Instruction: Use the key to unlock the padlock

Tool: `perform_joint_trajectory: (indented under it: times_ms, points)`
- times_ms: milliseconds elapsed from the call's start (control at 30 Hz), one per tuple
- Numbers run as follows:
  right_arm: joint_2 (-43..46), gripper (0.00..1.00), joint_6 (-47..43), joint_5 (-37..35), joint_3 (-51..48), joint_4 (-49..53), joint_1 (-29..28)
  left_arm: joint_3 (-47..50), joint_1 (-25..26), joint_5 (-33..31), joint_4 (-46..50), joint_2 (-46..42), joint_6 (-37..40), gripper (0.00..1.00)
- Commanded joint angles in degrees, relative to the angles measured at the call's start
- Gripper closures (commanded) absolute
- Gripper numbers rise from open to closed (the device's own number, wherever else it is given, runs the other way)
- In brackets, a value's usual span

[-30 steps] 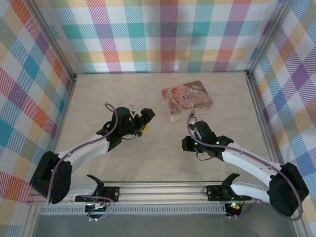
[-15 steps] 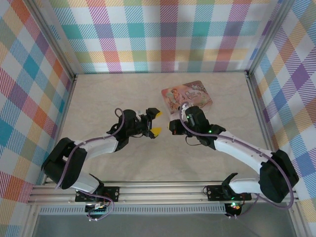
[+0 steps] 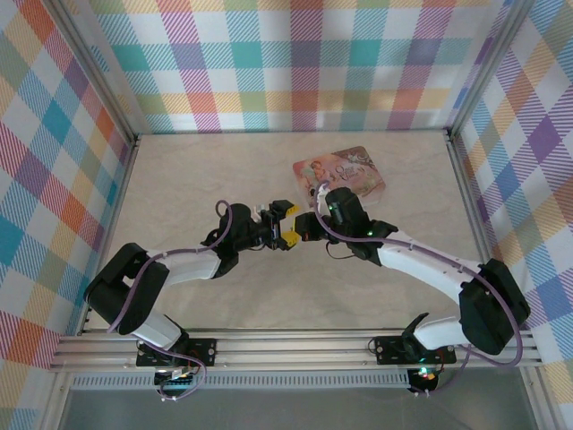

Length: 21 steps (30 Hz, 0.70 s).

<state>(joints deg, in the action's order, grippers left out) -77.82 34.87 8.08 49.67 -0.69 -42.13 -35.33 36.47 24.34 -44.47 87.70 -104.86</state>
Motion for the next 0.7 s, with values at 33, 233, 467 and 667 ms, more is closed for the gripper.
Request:
perform_joint_trajectory:
  times_ms: [33,233,467,667]
  points:
    - [0.5,1.00,-0.5,0.7,-0.5,-1.5,-0.5,1.0,0.7,-0.8,-4.5,0.6,-1.2,0.38]
    - [1.2,1.00,-0.7,0.1,-0.7,-0.9,-0.6,1.2,0.7,-1.0,-4.6,1.1,-1.1,0.46]
    - [2.1,1.00,-0.9,-0.7,-1.1,-0.5,-0.5,1.5,0.7,-1.1,-4.5,1.2,-1.1,0.55]
    - [2.8,1.00,-1.0,-1.1,-1.5,-0.1,-0.6,1.5,0.7,-1.0,-4.2,1.5,-1.0,0.67]
